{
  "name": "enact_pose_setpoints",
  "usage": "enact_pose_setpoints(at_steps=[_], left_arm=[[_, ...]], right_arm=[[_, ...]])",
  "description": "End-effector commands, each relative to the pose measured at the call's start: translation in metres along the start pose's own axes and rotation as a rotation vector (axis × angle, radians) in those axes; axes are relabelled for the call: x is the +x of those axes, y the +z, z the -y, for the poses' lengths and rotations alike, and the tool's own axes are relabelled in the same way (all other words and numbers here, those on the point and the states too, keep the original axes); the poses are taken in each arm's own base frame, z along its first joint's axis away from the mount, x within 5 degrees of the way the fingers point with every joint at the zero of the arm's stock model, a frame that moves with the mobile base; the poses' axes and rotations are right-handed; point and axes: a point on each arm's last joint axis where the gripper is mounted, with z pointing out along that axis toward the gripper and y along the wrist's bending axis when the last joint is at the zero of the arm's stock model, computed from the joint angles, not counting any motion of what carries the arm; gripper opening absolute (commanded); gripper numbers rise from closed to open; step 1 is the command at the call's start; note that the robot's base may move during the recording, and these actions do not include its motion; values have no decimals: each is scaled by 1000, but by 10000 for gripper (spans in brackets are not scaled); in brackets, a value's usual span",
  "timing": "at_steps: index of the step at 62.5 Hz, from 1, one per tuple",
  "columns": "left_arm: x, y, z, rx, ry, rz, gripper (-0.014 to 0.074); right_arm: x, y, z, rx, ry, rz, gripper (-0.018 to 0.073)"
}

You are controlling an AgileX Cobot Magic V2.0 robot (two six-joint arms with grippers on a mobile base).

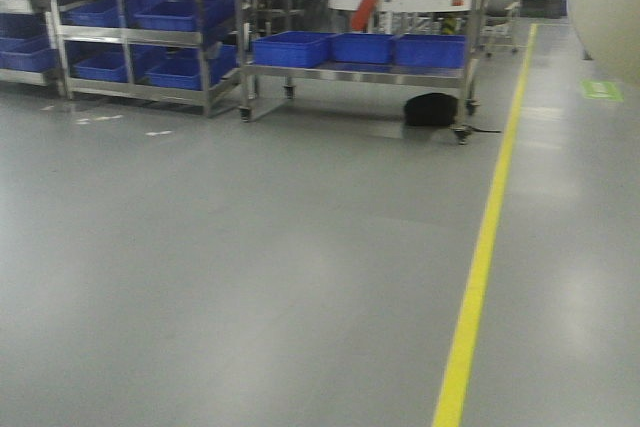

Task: Move white bin to right shelf second layer
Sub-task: 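Drive forward along the yellow floor line holding the white bin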

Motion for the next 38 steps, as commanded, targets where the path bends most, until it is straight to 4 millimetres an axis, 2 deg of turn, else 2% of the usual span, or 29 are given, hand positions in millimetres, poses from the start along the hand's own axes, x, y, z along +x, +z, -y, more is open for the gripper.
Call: enact_pose_setpoints(at_steps=[1, 38], left_arm=[[3, -1, 0, -4, -13, 66, 85], [3, -1, 0, -4, -13, 66, 85]], right_arm=[[-19, -5, -3, -18, 4, 143, 56], [-19, -5, -3, -18, 4, 143, 56]])
